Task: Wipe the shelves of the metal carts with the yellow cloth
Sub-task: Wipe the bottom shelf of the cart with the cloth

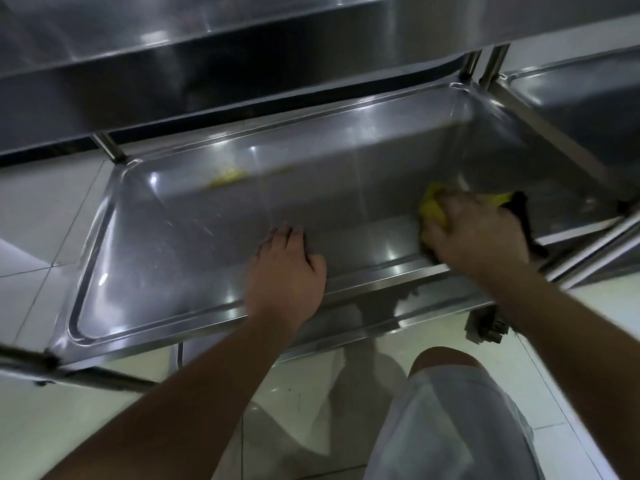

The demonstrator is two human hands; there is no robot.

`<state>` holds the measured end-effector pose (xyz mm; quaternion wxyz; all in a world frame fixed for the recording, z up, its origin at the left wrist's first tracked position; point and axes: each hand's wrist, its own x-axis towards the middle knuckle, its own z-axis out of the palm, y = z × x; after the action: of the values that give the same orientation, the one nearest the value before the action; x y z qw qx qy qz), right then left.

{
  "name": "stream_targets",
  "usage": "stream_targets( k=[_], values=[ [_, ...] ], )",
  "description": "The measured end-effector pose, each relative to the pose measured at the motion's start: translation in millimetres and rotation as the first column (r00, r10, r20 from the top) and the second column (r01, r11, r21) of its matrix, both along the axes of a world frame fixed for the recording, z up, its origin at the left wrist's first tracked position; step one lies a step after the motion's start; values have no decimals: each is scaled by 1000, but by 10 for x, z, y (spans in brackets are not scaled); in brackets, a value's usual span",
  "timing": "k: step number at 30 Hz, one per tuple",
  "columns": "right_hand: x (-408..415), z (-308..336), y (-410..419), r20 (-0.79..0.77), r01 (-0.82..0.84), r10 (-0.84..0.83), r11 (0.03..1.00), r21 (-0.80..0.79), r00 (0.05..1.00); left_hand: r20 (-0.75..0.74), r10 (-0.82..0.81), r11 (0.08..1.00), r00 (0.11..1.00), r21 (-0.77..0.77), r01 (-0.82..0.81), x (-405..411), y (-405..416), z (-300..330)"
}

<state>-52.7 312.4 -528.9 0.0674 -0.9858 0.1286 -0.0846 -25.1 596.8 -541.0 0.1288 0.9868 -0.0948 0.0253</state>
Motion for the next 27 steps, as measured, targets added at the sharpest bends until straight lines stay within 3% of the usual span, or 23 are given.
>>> stream_targets(
  k=[4, 10, 15, 20, 23, 27],
  values=[
    [-170, -129, 955, 88, -209, 210, 978, -23, 974, 35, -12, 999, 999, -46, 14, -4, 21, -33],
    [-189, -115, 1175, 117, -188, 201, 976, -107, 973, 11, -56, 979, 998, -195, 57, 80, 138, -63],
    [-146, 112, 1237, -157, -287, 255, 929, -234, 954, -231, -163, 979, 959, -159, 128, 58, 293, 152],
    [-157, 623, 1529, -410, -416, 317, 892, -179, 855, -444, -150, 984, 883, 24, 179, -492, 657, 620],
    [-291, 931, 1704, -536, -441, 359, 897, -27, 764, -558, -135, 982, 819, 34, 185, -877, 977, 961],
    [-767, 1337, 2059, -795, -444, 339, 891, 98, 504, -718, -60, 987, 693, 63, 151, -1373, 1440, 1485]
  ],
)
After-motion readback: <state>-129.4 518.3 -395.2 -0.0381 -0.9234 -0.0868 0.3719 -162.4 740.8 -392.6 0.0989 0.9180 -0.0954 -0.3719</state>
